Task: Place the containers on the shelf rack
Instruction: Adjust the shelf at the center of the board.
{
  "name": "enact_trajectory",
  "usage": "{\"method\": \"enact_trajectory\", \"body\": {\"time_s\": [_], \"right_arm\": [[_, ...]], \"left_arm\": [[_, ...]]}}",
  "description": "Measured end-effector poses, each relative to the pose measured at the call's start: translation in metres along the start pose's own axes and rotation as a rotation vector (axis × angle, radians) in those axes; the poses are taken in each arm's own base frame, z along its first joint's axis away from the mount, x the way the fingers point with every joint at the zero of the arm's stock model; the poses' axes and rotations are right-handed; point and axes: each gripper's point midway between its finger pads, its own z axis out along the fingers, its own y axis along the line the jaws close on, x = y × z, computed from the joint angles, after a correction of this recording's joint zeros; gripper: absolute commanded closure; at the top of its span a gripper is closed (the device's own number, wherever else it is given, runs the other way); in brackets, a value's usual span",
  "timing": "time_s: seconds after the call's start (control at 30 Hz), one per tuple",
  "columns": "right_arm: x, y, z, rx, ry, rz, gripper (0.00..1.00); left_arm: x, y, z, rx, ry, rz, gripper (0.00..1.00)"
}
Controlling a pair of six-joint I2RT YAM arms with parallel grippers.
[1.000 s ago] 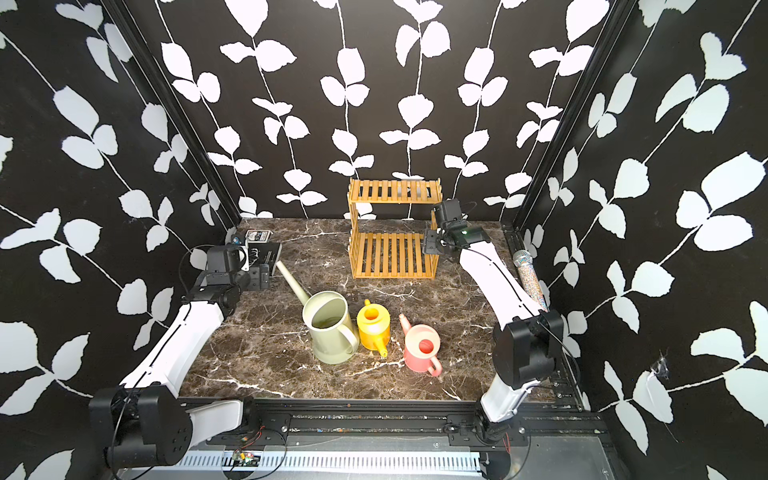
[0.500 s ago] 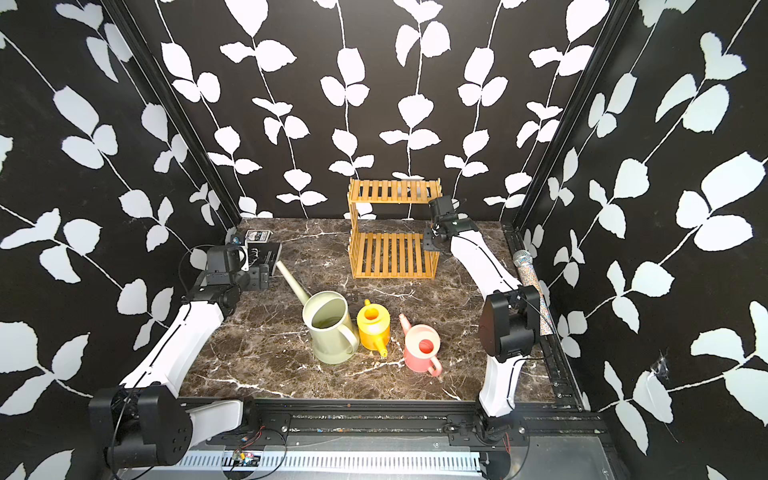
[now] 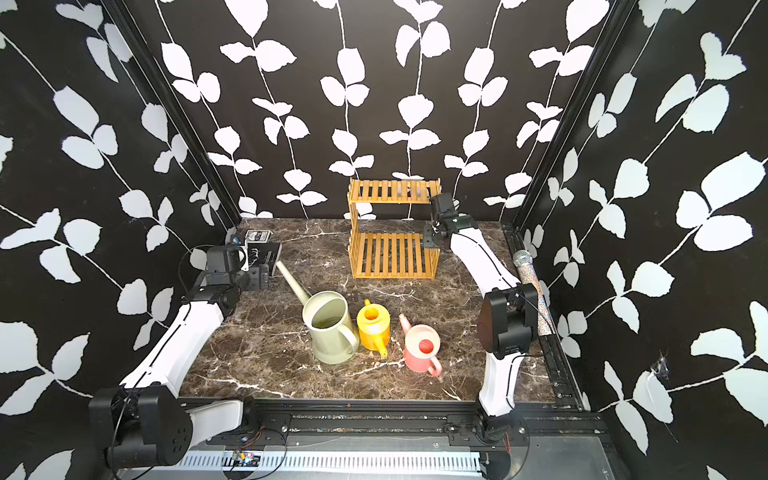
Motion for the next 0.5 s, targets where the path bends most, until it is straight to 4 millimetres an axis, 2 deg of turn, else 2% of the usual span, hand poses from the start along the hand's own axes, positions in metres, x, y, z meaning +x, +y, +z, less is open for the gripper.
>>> {"method": "enact_trajectory", "body": {"time_s": [0.1,0.23,0.33,0.4,0.5], "right_arm": [[-0.002,-0.008,0.004,0.006,0.001,0.012,0.59],[0.002,-0.014,0.018,0.014,0.027,0.018,0.68],[0.008,-0.011,0.028,0.001,0.052,0.017,0.76],[0.006,-0.007,0.029,-0.019,0.043,0.023,0.84],[0.005,-0.002,0.029,-0.04,0.044,0.031,0.89]], "left_arm": [[0.0,0.001,0.0,-0.003,0.001,-0.002,0.02],[0.0,0.001,0.0,-0.002,0.001,-0.003,0.01],[0.0,0.001,0.0,0.0,0.0,-0.003,0.01],[0.0,0.001,0.0,0.0,0.0,-0.003,0.01],[0.0,0.001,0.0,0.002,0.0,-0.002,0.02]]}}
